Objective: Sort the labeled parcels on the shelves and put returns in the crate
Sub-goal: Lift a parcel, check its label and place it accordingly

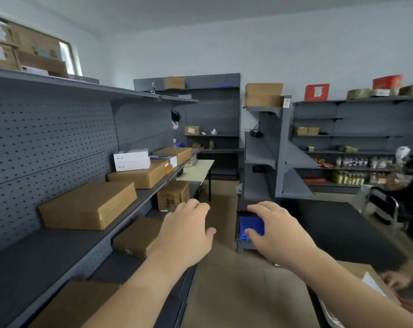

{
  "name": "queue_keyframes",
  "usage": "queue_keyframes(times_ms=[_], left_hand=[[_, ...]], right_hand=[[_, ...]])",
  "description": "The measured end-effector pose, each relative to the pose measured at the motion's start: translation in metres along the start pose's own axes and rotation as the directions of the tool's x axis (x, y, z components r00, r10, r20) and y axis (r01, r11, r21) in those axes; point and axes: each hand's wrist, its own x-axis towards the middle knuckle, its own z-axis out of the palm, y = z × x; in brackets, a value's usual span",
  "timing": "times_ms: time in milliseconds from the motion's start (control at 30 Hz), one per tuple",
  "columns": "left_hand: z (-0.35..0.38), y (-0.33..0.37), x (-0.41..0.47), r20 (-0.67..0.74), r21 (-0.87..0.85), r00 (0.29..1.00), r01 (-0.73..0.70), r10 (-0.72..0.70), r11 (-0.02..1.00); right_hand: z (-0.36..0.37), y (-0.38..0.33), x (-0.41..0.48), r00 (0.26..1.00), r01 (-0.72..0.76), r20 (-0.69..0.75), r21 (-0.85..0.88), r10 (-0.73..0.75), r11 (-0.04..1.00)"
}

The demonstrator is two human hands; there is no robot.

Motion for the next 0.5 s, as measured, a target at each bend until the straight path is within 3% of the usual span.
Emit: queue_keyframes(times_ms=[500], left_hand=[[0.065,-0.06,0.208,-0.049,-0.155,0.988,-0.15,0.144,0.977]], right_hand=[[0.028,0.017,0.182,0.991,-0.075,-0.11,0.053,0.081,0.996]])
